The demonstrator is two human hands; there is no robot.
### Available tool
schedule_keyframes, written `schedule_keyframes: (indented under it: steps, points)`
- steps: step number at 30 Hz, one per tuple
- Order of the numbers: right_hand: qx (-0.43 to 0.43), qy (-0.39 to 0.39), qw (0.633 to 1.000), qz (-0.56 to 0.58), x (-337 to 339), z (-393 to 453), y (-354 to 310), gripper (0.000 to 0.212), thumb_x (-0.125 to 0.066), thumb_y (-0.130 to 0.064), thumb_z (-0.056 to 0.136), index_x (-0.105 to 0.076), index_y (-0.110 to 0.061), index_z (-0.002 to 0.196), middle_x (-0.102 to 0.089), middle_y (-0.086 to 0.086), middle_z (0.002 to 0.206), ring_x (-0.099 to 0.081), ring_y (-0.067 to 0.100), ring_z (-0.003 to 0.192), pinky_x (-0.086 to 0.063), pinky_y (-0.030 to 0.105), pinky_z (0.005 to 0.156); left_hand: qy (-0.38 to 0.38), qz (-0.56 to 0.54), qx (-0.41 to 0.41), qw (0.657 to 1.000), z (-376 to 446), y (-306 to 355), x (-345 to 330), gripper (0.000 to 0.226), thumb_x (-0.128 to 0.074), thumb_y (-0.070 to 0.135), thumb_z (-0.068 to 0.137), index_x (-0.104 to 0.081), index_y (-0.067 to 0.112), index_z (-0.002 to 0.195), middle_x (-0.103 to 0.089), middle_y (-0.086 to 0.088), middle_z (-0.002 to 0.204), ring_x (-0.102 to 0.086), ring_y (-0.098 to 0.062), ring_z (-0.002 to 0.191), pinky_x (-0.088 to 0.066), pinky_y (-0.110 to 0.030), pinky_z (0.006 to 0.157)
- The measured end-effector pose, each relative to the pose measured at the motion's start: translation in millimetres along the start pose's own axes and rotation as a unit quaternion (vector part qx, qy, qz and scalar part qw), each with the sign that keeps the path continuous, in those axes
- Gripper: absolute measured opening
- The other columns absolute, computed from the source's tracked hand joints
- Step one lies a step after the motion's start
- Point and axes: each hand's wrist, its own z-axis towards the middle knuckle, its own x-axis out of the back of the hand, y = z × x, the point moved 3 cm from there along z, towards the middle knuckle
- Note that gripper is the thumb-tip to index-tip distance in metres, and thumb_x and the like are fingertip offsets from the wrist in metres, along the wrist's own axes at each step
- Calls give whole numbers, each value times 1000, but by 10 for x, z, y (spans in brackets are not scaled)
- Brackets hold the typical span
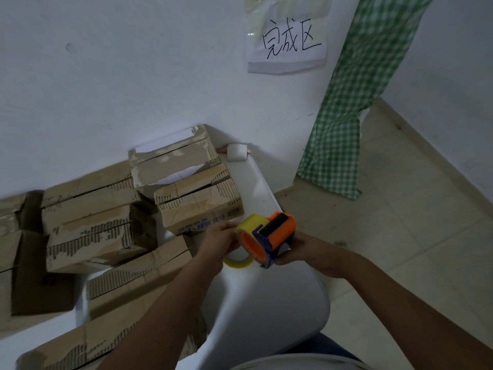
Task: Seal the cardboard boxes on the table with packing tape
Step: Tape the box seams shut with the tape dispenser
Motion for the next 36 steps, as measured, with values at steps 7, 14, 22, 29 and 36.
schedule_keyframes:
  steps: [7,14,22,29,36]
  points:
    - [36,33,990,-129,-306,61,-169,40,-74,-50,77,-55,-50,112,-65,-17,113,-62,-5,100,-51,14,80,47,-14,-98,994,-286,194,450,8,-58,2,95,-65,4,91,-66,-7,76,-61,-14,69,-54,-21,66]
    - [54,63,961,-263,-636,210,-166,55,-71,-61,72,-58,-38,121,-67,-11,104,-64,1,90,-56,28,82,52,-58,-219,973,-866,459,980,5,-54,10,99,-58,6,100,-62,-12,95,-60,-23,89,-51,-38,91]
    - [127,122,928,-328,-1406,380,-318,77,-72,-61,74,-43,-24,135,-59,-4,116,-59,7,101,-53,36,87,67,-38,-225,971,-1368,366,1761,5,-53,17,99,-51,13,99,-71,-14,105,-68,-27,103,-53,-40,93]
    - [191,166,910,-330,-2275,590,-457,81,-60,-80,67,-47,-21,122,-58,-5,109,-57,9,98,-52,42,81,41,36,-310,949,-1949,270,2451,30,-72,13,88,-50,18,108,-71,-3,106,-69,-18,103,-58,-34,87]
    - [297,218,862,-348,-3008,726,-484,80,-65,-66,77,-38,-26,141,-49,-16,122,-43,3,114,-34,13,87,53,122,-368,920,-2300,141,3057,6,-61,18,95,-67,18,97,-71,2,99,-68,-10,95,-54,-25,79]
